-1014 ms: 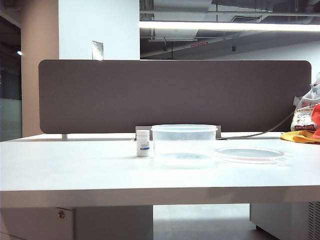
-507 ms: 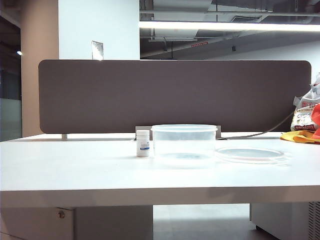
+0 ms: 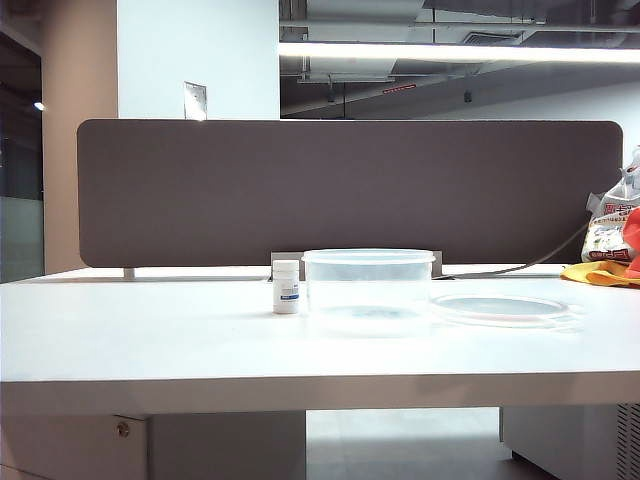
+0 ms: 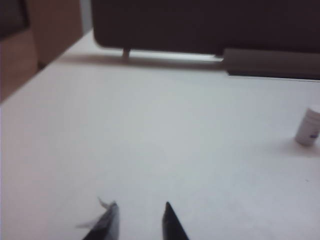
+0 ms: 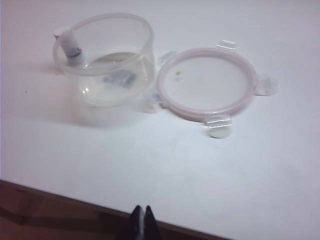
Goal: Remove the lid of the round box, pick up the small white medicine bottle inside, and place it on the table.
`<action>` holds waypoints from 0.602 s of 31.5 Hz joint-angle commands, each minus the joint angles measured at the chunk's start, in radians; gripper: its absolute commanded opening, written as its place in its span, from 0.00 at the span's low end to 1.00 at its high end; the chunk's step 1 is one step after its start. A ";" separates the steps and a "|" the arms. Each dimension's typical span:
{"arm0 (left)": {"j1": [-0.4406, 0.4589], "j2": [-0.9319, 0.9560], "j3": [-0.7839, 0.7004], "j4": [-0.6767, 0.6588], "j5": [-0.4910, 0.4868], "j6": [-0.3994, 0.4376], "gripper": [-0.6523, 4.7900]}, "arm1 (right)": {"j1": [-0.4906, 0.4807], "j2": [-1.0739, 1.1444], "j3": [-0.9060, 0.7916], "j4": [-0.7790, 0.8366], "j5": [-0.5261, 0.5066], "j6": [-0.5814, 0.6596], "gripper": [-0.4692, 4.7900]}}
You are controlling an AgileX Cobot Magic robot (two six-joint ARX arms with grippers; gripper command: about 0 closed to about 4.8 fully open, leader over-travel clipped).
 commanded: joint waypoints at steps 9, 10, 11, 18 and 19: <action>0.009 -0.056 0.000 -0.069 0.033 0.084 0.33 | 0.001 -0.002 0.005 0.005 0.001 0.003 0.09; 0.009 -0.056 0.000 -0.069 0.032 0.084 0.33 | 0.001 -0.002 0.005 0.005 0.001 0.003 0.09; 0.010 -0.056 0.000 -0.069 0.031 0.084 0.33 | 0.001 -0.002 0.005 0.005 0.001 0.003 0.09; 0.010 -0.056 0.000 -0.069 0.031 0.084 0.33 | 0.001 -0.002 0.005 0.002 0.001 0.003 0.09; 0.010 -0.056 0.000 -0.069 0.031 0.084 0.33 | 0.001 -0.002 0.005 0.002 0.001 0.003 0.09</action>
